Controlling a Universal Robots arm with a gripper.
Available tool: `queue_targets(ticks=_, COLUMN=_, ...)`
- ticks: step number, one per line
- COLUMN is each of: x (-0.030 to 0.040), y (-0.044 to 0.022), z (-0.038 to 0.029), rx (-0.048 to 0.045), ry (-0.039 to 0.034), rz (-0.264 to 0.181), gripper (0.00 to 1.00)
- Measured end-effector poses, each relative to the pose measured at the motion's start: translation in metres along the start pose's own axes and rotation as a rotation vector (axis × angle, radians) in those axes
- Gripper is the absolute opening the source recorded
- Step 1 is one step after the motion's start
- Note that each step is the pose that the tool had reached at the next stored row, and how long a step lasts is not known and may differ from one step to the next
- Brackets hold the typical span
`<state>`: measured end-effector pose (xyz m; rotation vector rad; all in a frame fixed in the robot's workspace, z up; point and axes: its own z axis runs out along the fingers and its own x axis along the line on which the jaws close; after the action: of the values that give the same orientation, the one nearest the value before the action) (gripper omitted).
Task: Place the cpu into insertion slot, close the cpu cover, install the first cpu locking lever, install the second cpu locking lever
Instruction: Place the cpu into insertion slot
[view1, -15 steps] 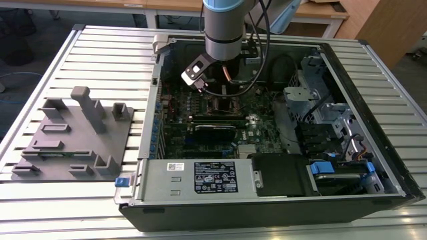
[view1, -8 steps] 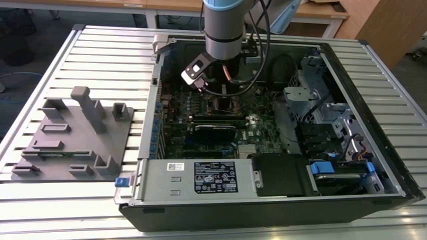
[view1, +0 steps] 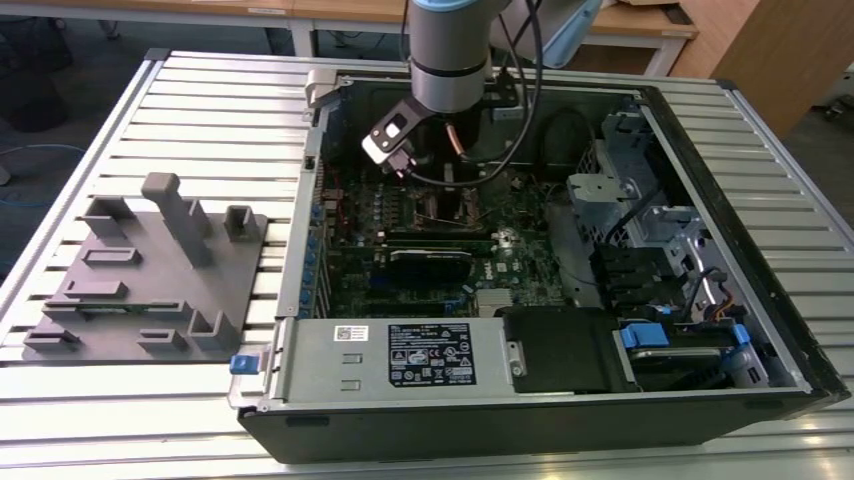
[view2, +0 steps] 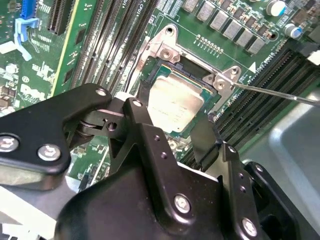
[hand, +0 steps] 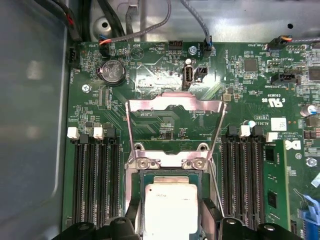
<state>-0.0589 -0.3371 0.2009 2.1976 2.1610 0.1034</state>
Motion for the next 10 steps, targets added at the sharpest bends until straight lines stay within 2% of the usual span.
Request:
queue_targets(ticks=2, x=0.0, y=0.0002, z=-0.0025, rx=0.0001, ry=-0.0002, rz=0.0, gripper=0.6)
queue_targets(ticks=10, x=0.0, y=0.0002, z=-0.0026, rx=0.0, ry=0.0, rz=0.0, gripper=0.58)
